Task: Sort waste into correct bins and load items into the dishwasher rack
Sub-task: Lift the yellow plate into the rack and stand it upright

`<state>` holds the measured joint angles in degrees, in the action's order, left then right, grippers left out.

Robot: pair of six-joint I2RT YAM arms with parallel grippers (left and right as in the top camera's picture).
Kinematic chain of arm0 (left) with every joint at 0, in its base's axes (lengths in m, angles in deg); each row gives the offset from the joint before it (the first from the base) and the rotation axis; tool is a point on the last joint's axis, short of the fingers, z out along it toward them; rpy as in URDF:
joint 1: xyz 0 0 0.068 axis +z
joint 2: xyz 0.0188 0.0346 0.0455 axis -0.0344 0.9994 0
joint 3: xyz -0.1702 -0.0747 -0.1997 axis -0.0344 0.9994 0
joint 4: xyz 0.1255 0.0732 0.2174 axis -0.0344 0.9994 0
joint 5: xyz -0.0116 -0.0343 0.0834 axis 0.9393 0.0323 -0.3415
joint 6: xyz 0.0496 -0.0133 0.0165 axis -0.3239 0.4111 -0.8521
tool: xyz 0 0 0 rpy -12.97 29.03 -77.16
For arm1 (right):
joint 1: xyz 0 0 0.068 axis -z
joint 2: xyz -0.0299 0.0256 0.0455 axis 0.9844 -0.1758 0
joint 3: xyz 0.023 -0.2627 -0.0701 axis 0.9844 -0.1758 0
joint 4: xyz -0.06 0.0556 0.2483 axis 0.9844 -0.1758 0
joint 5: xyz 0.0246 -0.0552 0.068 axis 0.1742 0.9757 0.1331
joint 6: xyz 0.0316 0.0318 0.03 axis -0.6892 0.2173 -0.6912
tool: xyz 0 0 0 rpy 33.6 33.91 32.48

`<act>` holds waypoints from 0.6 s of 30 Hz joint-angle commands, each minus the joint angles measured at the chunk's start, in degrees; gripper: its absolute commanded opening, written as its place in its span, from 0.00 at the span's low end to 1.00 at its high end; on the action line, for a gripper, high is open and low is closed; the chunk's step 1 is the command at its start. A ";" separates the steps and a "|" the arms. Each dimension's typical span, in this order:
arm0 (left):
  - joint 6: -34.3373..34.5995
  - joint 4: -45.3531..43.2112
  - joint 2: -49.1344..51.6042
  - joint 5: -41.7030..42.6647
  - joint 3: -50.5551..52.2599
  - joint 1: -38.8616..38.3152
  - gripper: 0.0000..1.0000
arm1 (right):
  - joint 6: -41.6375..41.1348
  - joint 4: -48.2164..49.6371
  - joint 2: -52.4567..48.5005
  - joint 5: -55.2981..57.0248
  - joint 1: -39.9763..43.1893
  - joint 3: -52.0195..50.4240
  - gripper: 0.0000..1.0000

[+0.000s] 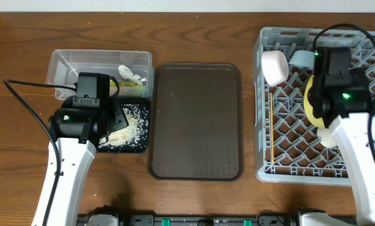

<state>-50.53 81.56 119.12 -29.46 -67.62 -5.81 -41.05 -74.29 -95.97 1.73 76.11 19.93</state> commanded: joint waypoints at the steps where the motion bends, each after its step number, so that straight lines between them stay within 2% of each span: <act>1: 0.11 0.33 0.02 -0.48 0.24 0.28 0.60 | -3.45 0.44 -1.64 -1.57 -0.46 0.02 0.04; 4: 0.11 0.33 0.02 -0.48 0.24 0.28 0.60 | -5.88 1.22 -2.21 -6.29 -0.85 0.02 0.22; 7: 0.11 0.35 0.02 -0.48 0.24 0.28 0.60 | -7.89 1.44 -2.14 -12.39 -0.87 0.02 0.31; 10: 0.11 0.33 0.02 -0.48 0.24 0.28 0.60 | -12.66 0.81 -1.99 -15.28 -0.85 0.04 0.46; 11: 0.11 0.35 0.02 -0.48 0.24 0.28 0.60 | -15.69 0.20 -1.75 -15.28 -0.85 0.02 0.58; 12: 0.11 0.33 0.00 -0.48 0.24 0.28 0.66 | -18.93 -0.24 -1.40 -15.34 -0.81 0.04 0.69; 13: 0.09 0.33 0.00 -0.48 0.24 0.28 0.67 | -22.84 -0.63 -0.68 -16.48 -0.61 0.04 0.77; 18: 0.07 -0.83 0.00 -0.48 0.24 0.28 0.71 | -24.76 -0.09 4.20 -28.06 0.76 0.04 0.82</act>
<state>-50.35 81.16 119.12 -29.46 -67.62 -5.81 -60.68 -74.81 -95.93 -18.42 76.13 19.90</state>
